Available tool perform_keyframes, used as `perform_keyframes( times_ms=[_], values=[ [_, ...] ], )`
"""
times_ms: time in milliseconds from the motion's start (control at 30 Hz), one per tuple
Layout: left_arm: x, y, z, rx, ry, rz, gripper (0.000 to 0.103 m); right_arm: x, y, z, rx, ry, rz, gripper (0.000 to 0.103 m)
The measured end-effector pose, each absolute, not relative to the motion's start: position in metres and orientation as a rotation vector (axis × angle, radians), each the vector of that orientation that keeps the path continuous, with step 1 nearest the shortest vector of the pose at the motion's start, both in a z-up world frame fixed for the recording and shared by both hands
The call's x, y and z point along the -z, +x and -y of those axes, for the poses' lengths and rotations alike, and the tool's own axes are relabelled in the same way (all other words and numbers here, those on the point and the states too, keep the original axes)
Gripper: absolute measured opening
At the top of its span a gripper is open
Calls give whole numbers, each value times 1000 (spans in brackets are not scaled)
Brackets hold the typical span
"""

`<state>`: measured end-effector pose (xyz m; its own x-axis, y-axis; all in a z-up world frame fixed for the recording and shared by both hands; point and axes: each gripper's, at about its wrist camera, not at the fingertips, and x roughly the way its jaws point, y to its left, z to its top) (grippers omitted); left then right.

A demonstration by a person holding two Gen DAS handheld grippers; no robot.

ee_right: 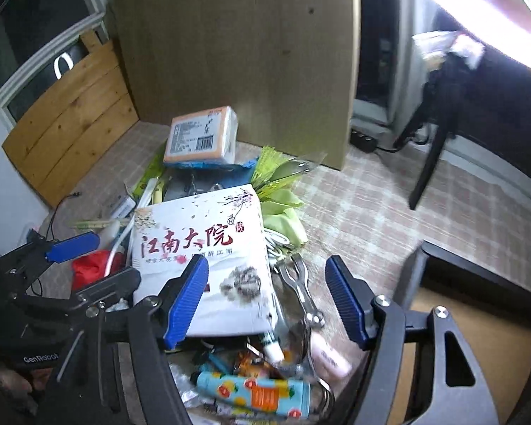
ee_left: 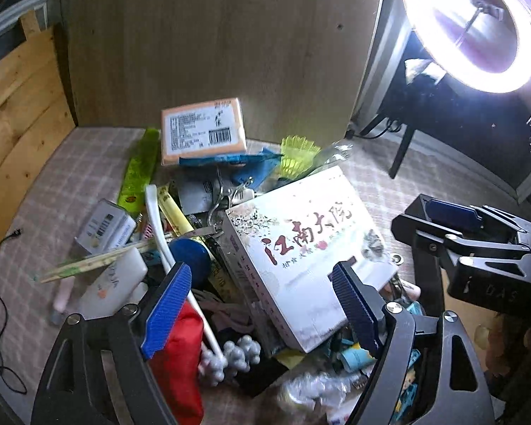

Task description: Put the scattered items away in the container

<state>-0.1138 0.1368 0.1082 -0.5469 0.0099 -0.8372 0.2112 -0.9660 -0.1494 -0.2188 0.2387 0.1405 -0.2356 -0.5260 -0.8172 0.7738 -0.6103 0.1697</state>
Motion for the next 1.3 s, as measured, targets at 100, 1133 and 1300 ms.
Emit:
perform_keyframes(
  times_ms=[100,1133,1300],
  values=[
    [-99,-122,-138,2617,1462,-378,74,-129,-228,-227,1893,1162,-356,53],
    [-126,-116,-165,2733,1412,-305,71,-158,-205,-239,1803,1147,-150,53],
    [-162,-97,-185,2823,1308,-223,71,-196,-190,-271,1871,1077,-98,53]
  ],
)
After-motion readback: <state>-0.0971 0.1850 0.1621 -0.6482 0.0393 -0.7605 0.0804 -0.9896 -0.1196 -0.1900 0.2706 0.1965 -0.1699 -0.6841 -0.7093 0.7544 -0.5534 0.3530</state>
